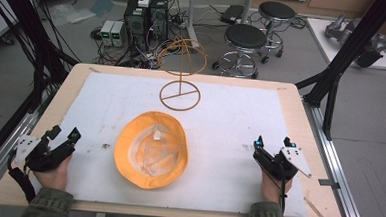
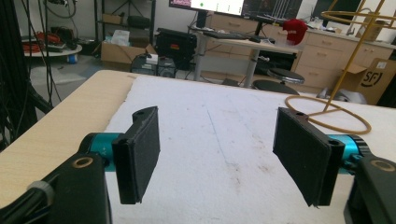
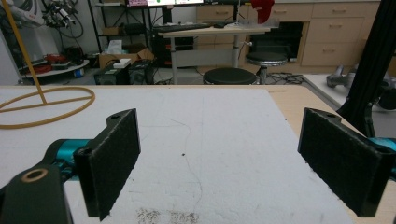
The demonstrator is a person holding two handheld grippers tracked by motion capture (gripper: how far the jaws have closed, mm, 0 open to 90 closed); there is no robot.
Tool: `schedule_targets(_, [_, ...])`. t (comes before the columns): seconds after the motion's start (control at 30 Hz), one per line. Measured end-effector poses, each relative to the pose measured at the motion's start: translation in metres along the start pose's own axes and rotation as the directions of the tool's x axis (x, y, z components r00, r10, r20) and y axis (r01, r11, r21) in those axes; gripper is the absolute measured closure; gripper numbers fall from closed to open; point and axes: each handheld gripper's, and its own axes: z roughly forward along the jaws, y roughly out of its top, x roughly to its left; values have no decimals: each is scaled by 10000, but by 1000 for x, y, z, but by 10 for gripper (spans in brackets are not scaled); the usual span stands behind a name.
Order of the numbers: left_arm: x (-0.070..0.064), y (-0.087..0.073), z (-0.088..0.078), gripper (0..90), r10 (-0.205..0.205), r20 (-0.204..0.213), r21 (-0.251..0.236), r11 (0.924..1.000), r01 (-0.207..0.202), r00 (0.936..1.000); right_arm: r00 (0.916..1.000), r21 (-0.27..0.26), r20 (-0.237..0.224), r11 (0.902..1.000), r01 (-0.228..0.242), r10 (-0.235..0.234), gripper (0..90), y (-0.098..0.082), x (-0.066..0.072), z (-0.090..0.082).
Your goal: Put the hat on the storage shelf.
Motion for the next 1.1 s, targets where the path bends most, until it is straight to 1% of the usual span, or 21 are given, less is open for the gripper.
schedule_targets(0.1, [-1,1,-1,318,40,51,30,10000,-40,10000,10000,-15,-21,10000,9,-9,119,0,0,0])
schedule_targets(0.17, [-3,3,-2,317,90,155,47,9999,-90,9998,10000,3,-25,10000,24,-24,119,0,0,0])
schedule_targets(0.3, [-6,5,-2,317,20,336,-9,10000,-20,9994,10000,111,-39,9999,5,-5,119,-1,0,1])
schedule_targets(0.33, [-7,6,-2,316,26,383,-3,10000,-26,9993,10000,77,-45,9999,72,-71,119,-1,0,1])
schedule_targets(0.4, [-7,8,-2,314,58,471,7,10000,-58,9989,9999,91,-53,9999,86,-85,119,-1,0,1])
schedule_targets(0.47, [-9,10,-2,312,2,568,-21,10000,0,9984,10000,41,-74,10000,48,-47,119,0,1,0])
schedule_targets(0.6, [-12,13,-2,309,-75,860,5,10000,75,9963,9999,73,-114,9999,87,-86,119,0,0,1])
schedule_targets(0.7, [-15,14,-1,309,-60,1025,27,10000,57,9947,9999,94,-141,9999,61,-59,119,0,1,1])
schedule_targets(0.77, [-16,15,-1,308,-48,1162,66,10000,41,9932,9999,108,-152,9999,48,-47,119,-1,1,1])
schedule_targets(0.93, [-23,17,0,307,-176,1478,99,9998,163,9889,9998,75,-180,10000,58,-57,119,-1,1,1])
schedule_targets(1.1, [-29,19,1,307,-180,1650,151,9998,157,9861,9998,76,-198,10000,62,-60,119,-1,1,1])
